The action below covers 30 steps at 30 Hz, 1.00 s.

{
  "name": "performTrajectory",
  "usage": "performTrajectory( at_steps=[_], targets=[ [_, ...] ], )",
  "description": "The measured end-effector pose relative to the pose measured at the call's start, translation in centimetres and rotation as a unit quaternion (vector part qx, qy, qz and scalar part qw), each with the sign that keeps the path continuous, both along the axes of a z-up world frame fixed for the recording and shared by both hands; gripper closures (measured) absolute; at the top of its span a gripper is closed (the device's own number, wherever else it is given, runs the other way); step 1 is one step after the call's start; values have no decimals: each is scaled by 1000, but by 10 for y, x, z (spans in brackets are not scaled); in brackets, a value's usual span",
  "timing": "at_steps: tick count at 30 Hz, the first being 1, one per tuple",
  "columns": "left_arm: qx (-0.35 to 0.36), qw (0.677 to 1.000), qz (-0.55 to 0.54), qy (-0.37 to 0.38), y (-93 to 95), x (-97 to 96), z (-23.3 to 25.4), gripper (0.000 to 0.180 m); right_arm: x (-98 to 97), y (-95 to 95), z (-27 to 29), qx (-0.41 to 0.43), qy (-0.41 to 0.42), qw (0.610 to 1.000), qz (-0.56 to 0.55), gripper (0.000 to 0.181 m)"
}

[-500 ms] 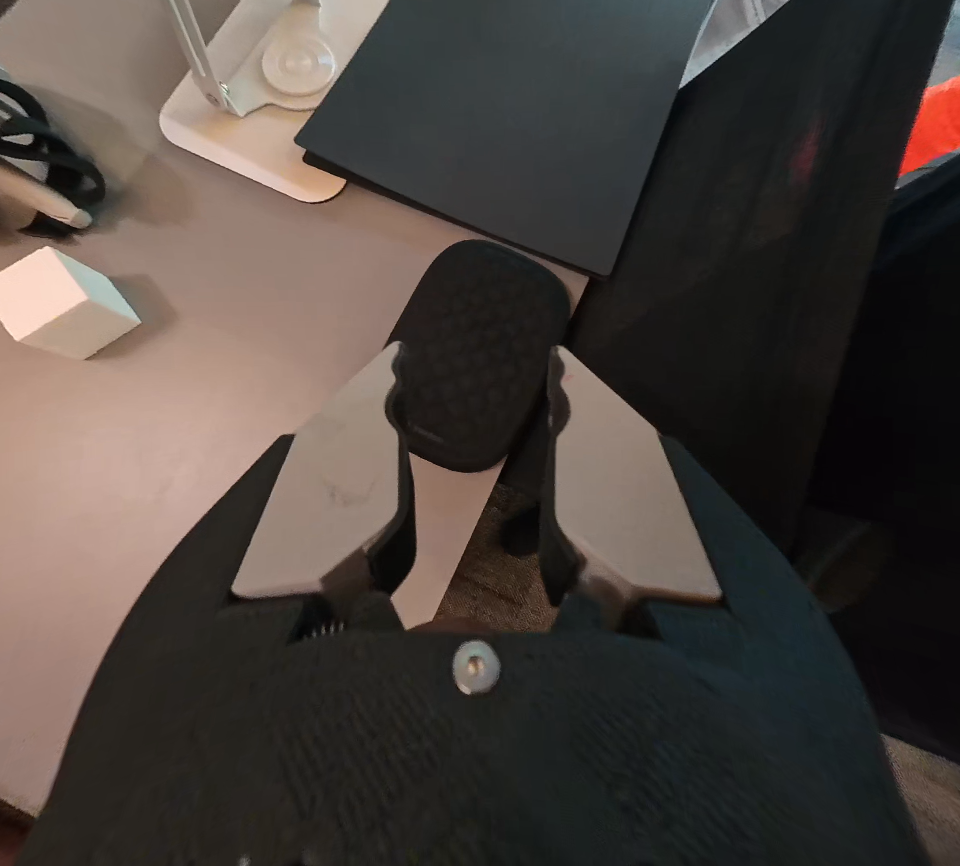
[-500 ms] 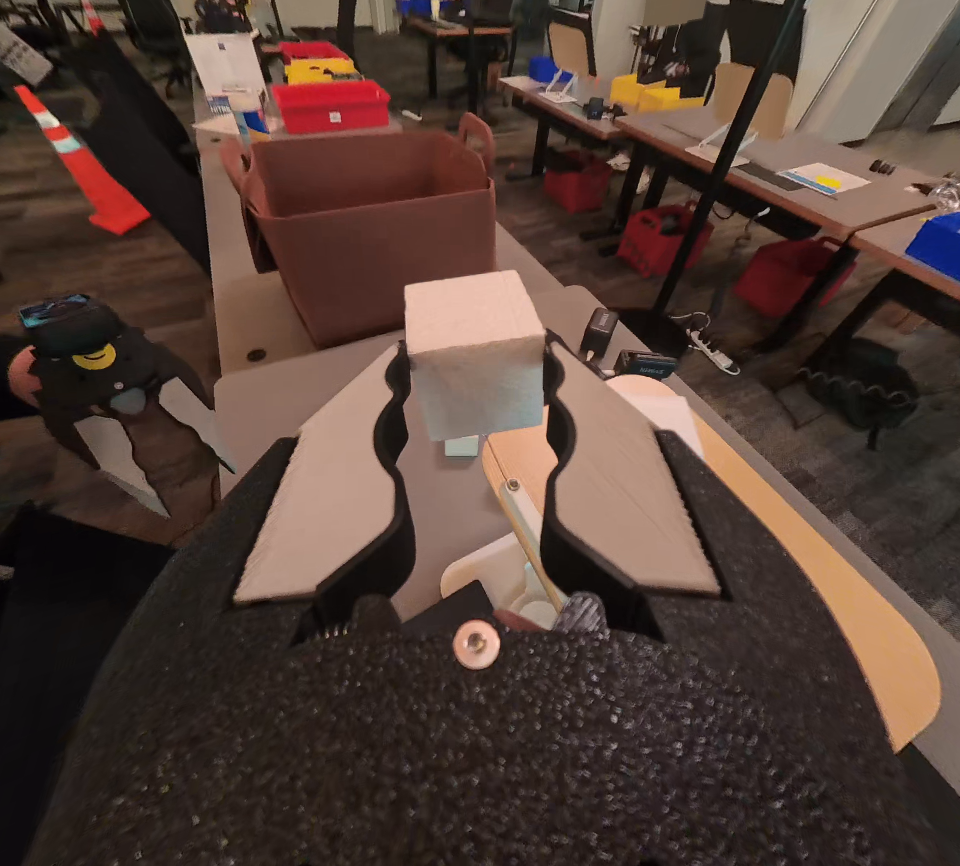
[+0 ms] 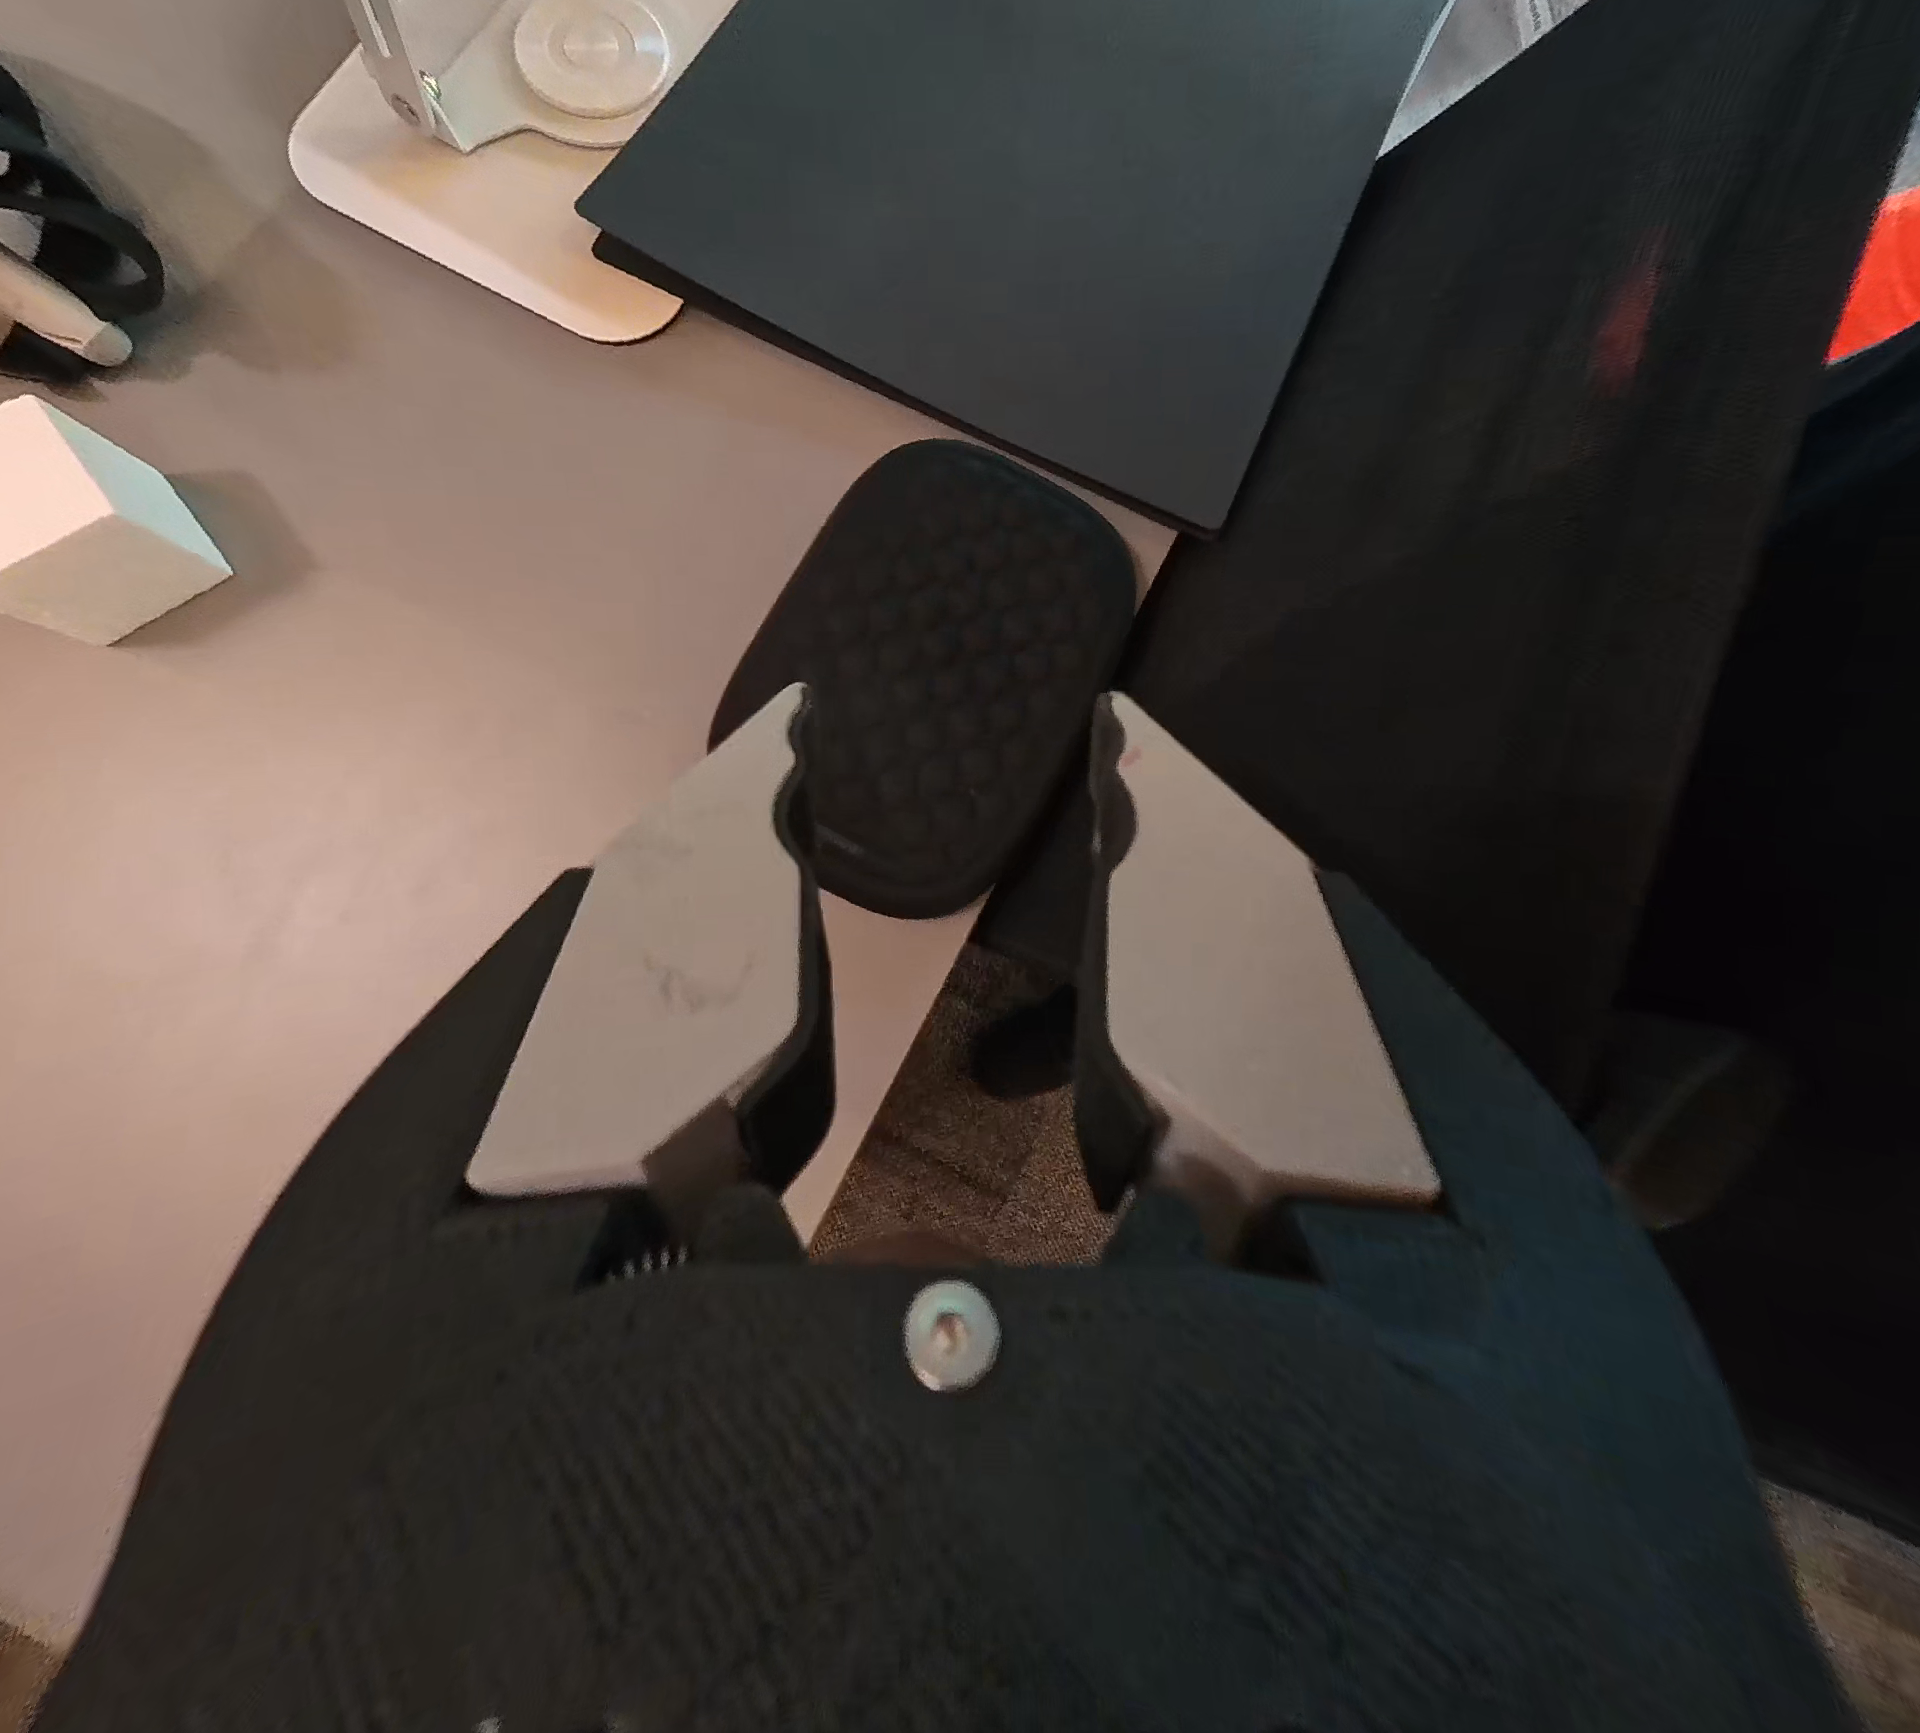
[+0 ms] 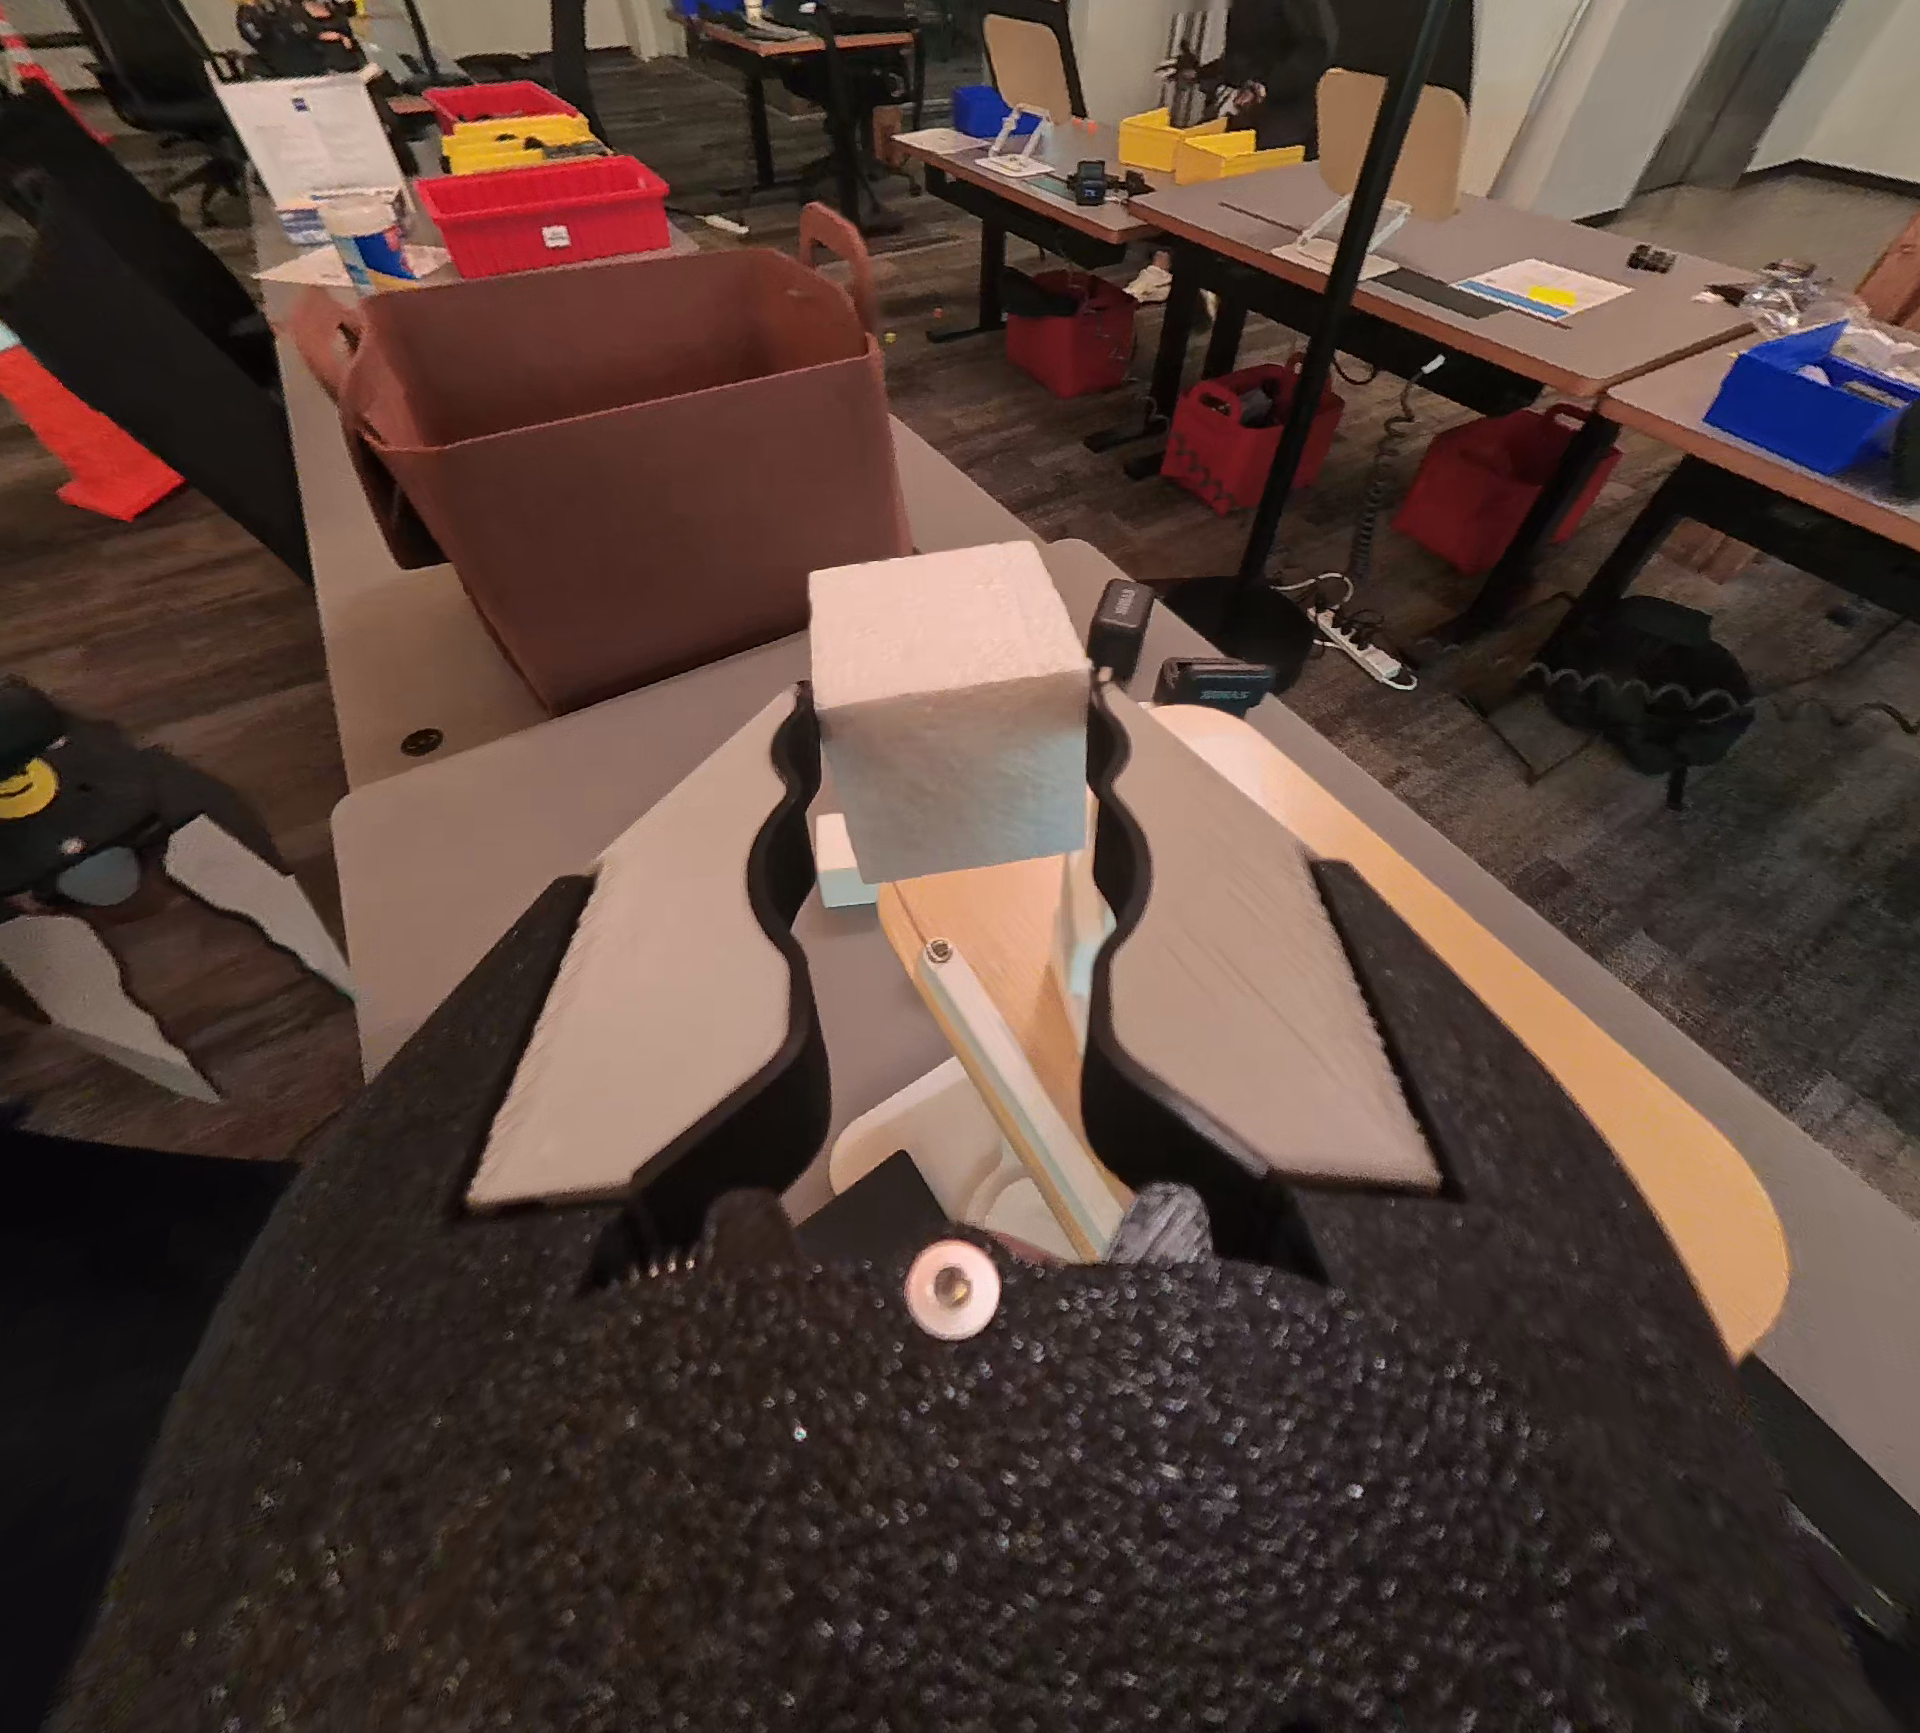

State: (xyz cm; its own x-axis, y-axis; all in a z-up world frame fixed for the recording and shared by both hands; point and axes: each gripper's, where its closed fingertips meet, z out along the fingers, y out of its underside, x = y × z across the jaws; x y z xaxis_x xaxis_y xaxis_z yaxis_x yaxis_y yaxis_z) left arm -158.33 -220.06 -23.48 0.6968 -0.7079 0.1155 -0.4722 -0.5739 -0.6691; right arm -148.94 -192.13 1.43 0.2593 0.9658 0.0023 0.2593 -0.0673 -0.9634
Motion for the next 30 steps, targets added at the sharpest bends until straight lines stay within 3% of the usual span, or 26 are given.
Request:
performTrajectory(
  at_steps=[12, 16, 30],
  targets=[
    [-18, 1000, 11, 5, -12, -4, -6, 131, -6, 48, -1, -30, -5, 999, -42, 130],
    [-7, 999, 10, 32, -14, -11, -3, 131, -4, 38, -3, -20, 9, 999, -36, 130],
    [0, 999, 33, 10, -18, -18, -6, 132, 2, 27, 6, 6, 4, 999, -40, 130]
  ],
)
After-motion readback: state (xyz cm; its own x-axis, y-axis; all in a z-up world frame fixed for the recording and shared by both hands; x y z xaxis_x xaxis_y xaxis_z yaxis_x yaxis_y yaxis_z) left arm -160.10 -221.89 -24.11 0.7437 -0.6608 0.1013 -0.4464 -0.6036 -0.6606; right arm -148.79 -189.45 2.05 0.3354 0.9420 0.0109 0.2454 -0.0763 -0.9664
